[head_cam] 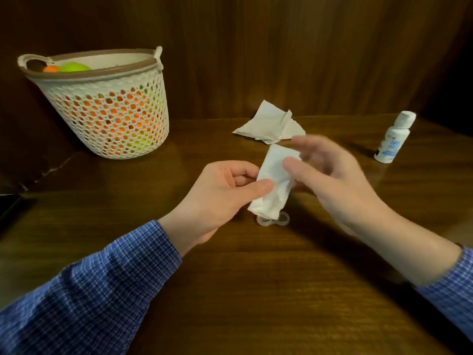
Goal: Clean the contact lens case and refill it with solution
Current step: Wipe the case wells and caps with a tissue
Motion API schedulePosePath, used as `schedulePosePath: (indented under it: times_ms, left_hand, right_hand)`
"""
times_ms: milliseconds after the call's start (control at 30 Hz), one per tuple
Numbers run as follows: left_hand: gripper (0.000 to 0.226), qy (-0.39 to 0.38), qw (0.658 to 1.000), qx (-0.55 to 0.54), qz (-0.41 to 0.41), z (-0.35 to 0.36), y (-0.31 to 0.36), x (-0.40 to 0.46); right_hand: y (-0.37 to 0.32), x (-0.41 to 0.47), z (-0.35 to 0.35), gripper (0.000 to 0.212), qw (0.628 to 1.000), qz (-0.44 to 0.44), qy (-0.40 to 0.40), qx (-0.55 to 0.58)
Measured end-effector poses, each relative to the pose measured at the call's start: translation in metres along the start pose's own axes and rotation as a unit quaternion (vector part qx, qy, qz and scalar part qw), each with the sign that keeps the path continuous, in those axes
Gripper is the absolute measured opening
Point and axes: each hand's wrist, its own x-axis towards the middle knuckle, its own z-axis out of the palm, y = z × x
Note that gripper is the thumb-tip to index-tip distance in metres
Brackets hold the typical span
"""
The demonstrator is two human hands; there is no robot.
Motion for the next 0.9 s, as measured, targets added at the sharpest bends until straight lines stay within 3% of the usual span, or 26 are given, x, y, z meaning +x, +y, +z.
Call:
schedulePosePath:
  times_ms: [100, 200, 267, 333, 400, 467, 533, 633, 733, 900]
  left_hand:
    - [0.017, 0.015, 0.999, 0.011, 0.026, 0.008, -0.002, -0.002]
    - [0.025, 0.020, 0.995, 0.080, 0.052, 0.012, -0.004, -0.005]
    - [0.030, 0.024, 0.987, 0.138, 0.084, 0.013, -0.008, -0.007]
    - [0.036, 0.042, 0.973, 0.188, 0.125, 0.011, -0.014, -0.009]
    - [0.049, 0.045, 0.945, 0.292, 0.141, 0.010, -0.021, -0.010]
    - [0.063, 0.014, 0.914, 0.388, 0.119, 0.011, -0.025, -0.009]
    - [0.065, -0.021, 0.895, 0.432, 0.106, 0.011, -0.028, -0.006]
    - [0.048, -0.038, 0.890, 0.442, 0.106, 0.012, -0.029, -0.003]
    - [0.030, -0.033, 0.895, 0.430, 0.113, 0.012, -0.030, -0.002]
    - [0.021, -0.038, 0.907, 0.402, 0.115, 0.013, -0.030, -0.002]
  right_hand:
    - [0.009, -0.002, 0.003, 0.025, 0.985, 0.138, -0.029, 0.103]
    - [0.007, 0.001, -0.004, 0.020, 0.974, 0.139, 0.012, 0.179]
    - [0.006, 0.004, -0.014, 0.014, 0.992, 0.057, 0.087, 0.065]
    - [0.007, 0.006, -0.029, 0.003, 0.975, -0.126, 0.122, -0.135]
    - [0.012, 0.003, -0.045, 0.006, 0.927, -0.281, 0.044, -0.244]
    - [0.020, 0.000, -0.049, 0.011, 0.901, -0.331, -0.043, -0.278]
    - [0.026, -0.003, -0.044, 0.014, 0.891, -0.321, -0.113, -0.300]
    - [0.033, -0.006, -0.033, 0.015, 0.878, -0.274, -0.201, -0.337]
    - [0.034, -0.007, -0.030, 0.020, 0.884, -0.237, -0.228, -0.333]
    - [0.034, -0.007, -0.025, 0.025, 0.888, -0.203, -0.247, -0.330]
